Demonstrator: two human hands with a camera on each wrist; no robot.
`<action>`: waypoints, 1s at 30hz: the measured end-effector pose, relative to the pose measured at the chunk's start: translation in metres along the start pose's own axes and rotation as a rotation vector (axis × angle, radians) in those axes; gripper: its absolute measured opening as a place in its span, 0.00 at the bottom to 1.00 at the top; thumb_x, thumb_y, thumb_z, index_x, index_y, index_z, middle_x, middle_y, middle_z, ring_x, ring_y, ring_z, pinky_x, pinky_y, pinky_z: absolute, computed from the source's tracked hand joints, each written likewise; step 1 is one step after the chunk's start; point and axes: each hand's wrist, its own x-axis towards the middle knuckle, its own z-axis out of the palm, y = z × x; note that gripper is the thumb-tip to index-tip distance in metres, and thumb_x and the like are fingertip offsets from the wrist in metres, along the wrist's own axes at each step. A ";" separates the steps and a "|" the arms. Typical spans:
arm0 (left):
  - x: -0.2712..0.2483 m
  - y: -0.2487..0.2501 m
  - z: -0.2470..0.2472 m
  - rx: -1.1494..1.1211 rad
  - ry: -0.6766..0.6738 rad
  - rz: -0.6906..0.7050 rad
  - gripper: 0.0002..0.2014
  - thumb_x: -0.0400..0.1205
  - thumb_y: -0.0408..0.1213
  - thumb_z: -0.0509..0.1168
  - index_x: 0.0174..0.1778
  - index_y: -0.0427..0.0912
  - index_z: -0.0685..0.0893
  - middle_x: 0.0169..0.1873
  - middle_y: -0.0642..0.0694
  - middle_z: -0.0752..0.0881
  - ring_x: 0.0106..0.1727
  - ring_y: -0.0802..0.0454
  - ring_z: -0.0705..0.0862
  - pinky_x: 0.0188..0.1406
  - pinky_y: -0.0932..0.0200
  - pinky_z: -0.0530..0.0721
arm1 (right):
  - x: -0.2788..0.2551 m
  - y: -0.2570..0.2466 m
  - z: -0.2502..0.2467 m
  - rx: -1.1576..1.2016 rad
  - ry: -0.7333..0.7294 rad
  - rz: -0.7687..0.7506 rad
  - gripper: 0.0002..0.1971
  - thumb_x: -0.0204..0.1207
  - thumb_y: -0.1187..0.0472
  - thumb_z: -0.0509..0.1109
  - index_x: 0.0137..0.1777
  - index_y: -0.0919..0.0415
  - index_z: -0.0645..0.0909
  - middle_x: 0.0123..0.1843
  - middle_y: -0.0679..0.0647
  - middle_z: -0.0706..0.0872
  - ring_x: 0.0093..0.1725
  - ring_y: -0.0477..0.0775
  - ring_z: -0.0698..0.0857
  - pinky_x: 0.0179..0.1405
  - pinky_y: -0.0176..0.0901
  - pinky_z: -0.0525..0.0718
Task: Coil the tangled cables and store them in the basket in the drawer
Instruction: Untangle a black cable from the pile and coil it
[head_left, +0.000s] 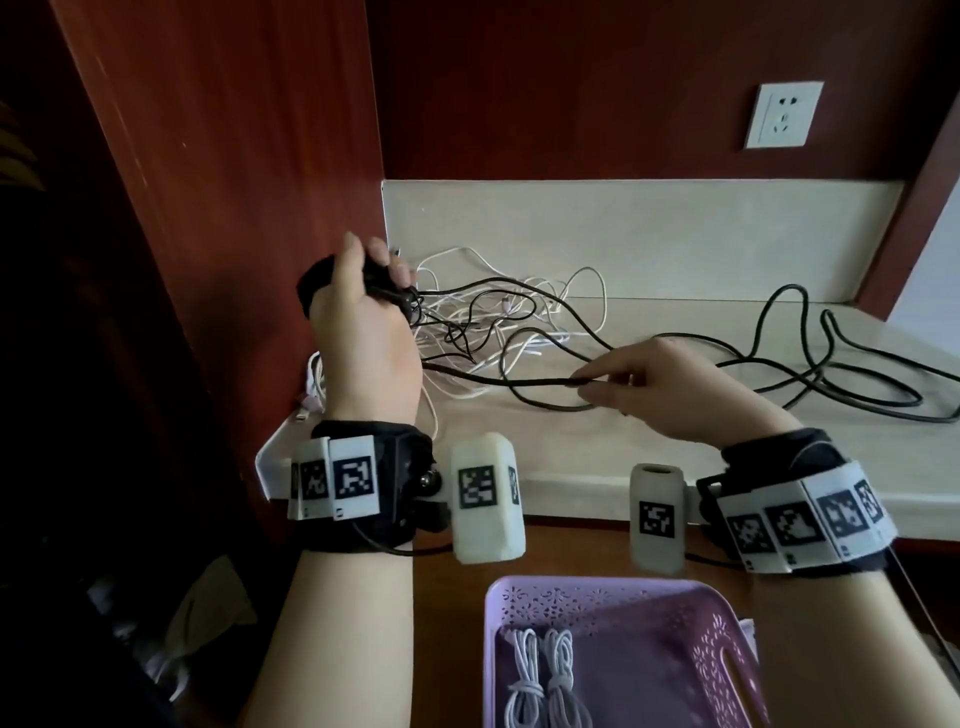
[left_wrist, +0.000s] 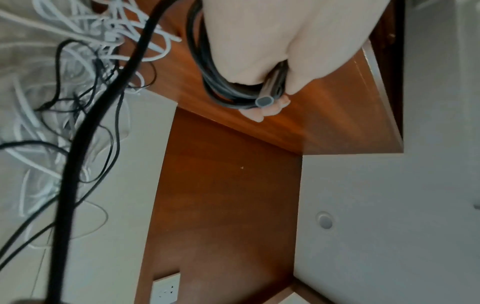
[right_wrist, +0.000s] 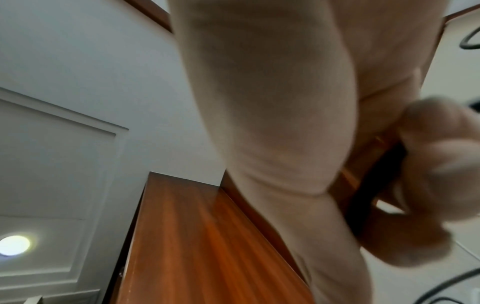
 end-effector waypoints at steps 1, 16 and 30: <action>0.000 -0.003 0.001 0.089 -0.007 0.014 0.19 0.88 0.31 0.52 0.29 0.41 0.72 0.19 0.55 0.78 0.21 0.58 0.74 0.31 0.61 0.73 | -0.002 -0.002 -0.002 0.003 0.005 0.001 0.05 0.75 0.54 0.72 0.46 0.43 0.88 0.27 0.44 0.80 0.25 0.41 0.75 0.29 0.27 0.72; -0.030 -0.035 0.005 0.961 -0.688 -0.238 0.12 0.88 0.31 0.52 0.37 0.39 0.68 0.25 0.43 0.87 0.25 0.45 0.85 0.34 0.58 0.81 | -0.018 -0.019 -0.033 0.314 0.365 -0.148 0.06 0.73 0.61 0.74 0.36 0.51 0.84 0.32 0.61 0.81 0.29 0.51 0.75 0.32 0.35 0.72; -0.051 -0.017 0.016 0.833 -1.244 -0.510 0.26 0.82 0.44 0.64 0.28 0.23 0.76 0.14 0.41 0.77 0.12 0.51 0.71 0.14 0.66 0.66 | -0.011 -0.013 -0.027 0.180 0.784 -0.288 0.17 0.71 0.47 0.75 0.41 0.63 0.80 0.34 0.40 0.69 0.33 0.39 0.68 0.35 0.28 0.66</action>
